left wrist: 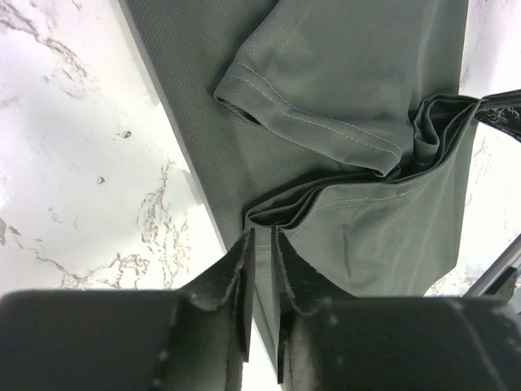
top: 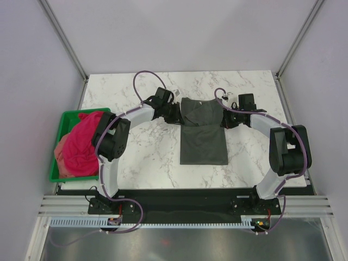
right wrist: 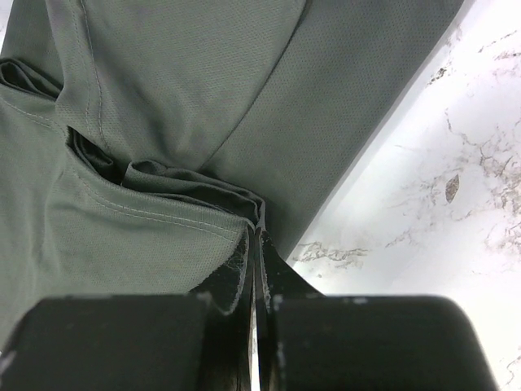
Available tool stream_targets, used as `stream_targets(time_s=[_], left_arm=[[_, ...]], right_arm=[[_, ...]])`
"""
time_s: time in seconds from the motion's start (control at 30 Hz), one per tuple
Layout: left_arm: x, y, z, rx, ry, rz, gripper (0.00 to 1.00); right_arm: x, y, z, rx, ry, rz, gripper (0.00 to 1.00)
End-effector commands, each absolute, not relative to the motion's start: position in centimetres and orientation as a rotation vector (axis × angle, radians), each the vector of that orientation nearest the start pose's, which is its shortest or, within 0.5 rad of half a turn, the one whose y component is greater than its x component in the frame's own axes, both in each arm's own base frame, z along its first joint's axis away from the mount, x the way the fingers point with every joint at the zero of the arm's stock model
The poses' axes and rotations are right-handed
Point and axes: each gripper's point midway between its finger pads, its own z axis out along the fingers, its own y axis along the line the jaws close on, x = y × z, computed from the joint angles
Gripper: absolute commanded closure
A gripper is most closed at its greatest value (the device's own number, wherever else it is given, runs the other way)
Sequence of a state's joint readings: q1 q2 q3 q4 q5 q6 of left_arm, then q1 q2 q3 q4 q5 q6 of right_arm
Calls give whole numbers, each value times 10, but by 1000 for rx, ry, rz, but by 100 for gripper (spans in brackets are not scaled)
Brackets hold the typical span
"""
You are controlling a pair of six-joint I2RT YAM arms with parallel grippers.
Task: Fold and stack the t-shirts
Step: Fold the tshirt
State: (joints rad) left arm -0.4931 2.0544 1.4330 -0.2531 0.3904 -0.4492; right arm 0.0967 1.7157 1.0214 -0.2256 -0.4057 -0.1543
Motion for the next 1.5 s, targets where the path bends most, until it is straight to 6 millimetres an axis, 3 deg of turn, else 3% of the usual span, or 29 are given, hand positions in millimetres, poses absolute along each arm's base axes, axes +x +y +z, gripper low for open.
stream_targets(time_s=[0.0, 0.17, 0.33, 0.53, 0.63, 0.73, 0.77, 0.83, 1.0, 1.17, 1.47], left_arm=[[410, -311, 73, 298, 2470, -863, 74], [407, -323, 66, 344, 2479, -913, 65], [403, -324, 44, 335, 2531, -898, 61], [403, -325, 35, 332, 2546, -883, 61], [404, -328, 39, 342, 2536, -889, 63], [406, -332, 48, 343, 2516, -905, 81], [405, -332, 51, 341, 2512, -909, 92], [404, -331, 56, 328, 2508, -914, 98], [404, -323, 77, 244, 2491, -881, 98], [405, -317, 78, 189, 2501, -836, 98], [413, -303, 34, 90, 2598, -731, 98]], right_arm=[[393, 108, 62, -490, 2342, 485, 99], [392, 108, 61, -487, 2345, 486, 99], [393, 107, 61, -485, 2346, 480, 99], [393, 106, 60, -477, 2352, 479, 99], [393, 106, 60, -475, 2352, 480, 99], [392, 107, 60, -479, 2351, 481, 99], [392, 108, 60, -479, 2350, 482, 99], [392, 108, 60, -479, 2350, 482, 99], [392, 109, 64, -475, 2343, 484, 99], [394, 112, 69, -481, 2322, 481, 100], [394, 103, 53, -458, 2368, 419, 100]])
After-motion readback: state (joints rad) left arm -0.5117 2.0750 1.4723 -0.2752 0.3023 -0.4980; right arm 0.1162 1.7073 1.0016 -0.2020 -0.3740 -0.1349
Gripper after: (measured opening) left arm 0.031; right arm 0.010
